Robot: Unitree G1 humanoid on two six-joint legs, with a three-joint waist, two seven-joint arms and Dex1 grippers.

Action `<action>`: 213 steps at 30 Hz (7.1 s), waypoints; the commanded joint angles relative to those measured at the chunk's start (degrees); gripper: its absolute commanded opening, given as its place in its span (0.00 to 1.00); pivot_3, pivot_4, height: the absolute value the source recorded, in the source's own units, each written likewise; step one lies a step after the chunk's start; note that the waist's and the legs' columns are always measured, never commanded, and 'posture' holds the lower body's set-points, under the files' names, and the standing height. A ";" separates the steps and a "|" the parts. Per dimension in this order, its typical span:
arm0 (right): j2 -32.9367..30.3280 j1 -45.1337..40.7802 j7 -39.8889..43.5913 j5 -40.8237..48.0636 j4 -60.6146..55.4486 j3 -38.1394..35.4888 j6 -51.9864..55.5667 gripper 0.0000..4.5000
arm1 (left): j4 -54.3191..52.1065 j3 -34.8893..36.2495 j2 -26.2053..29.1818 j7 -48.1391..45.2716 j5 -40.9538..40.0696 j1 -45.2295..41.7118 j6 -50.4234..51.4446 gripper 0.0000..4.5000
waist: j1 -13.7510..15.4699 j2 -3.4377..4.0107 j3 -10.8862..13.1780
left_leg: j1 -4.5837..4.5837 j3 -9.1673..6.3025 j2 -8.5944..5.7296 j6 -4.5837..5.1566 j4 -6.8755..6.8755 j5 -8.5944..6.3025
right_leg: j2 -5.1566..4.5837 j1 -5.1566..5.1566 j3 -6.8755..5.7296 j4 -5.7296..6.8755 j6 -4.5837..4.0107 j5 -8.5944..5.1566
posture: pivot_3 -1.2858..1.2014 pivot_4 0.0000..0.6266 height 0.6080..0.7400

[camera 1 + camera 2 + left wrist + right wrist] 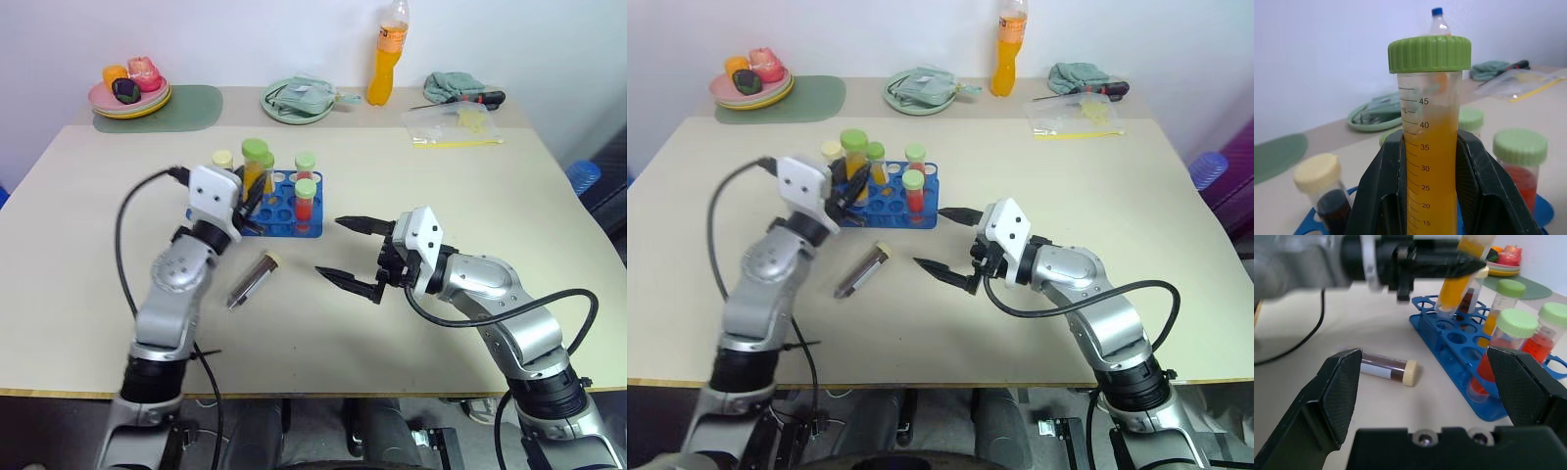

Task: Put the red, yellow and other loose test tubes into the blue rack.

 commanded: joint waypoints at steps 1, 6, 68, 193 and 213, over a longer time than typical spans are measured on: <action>0.20 -0.52 -0.50 0.13 -1.36 -1.15 -0.44 1.00 | 2.42 1.58 -2.35 1.90 -0.08 -0.58 -5.92 0.16 | 0.01 0.00 0.00 | 0.00 0.00 0.00 0.00 0.01 0.00 | 0.00 0.01 0.00 0.00 0.00 0.00 | 0.52 0.24 1.00; -0.09 -0.20 -0.70 -0.08 -1.51 -1.44 -0.35 1.00 | 8.71 1.90 -3.61 1.51 0.13 -1.53 -9.80 0.16 | 0.09 0.00 0.00 | 0.00 0.00 -0.05 0.01 0.01 0.00 | -0.01 0.02 -0.01 -0.02 0.00 0.00 | 0.52 0.24 1.00; -0.04 1.37 -1.33 -0.42 -3.15 -0.95 -0.09 1.00 | 23.23 1.22 -7.56 2.12 3.24 -4.24 -20.26 0.16 | 0.10 0.02 -0.03 | 0.06 -0.09 -0.13 0.01 0.02 0.00 | -0.01 0.15 -0.06 -0.03 0.01 0.01 | 0.52 0.24 1.00; -1.08 -1.21 4.40 -1.06 2.24 -0.72 -3.32 1.00 | -1.24 7.69 6.43 14.79 -6.82 -1.21 -0.26 0.18 | 0.33 0.07 -0.06 | 0.12 -0.23 -0.29 0.02 -0.01 0.09 | -0.16 0.43 -0.05 -0.27 -0.10 -0.11 | 0.52 0.24 1.00; -0.97 0.12 1.91 -0.98 -0.15 -0.98 -2.02 1.00 | 21.26 5.82 -3.20 8.08 -1.49 -5.98 -18.73 0.18 | 0.15 0.07 -0.06 | 0.09 -0.26 -0.30 0.06 -0.02 0.07 | -0.14 0.31 -0.11 -0.11 0.02 -0.05 | 0.52 0.24 1.00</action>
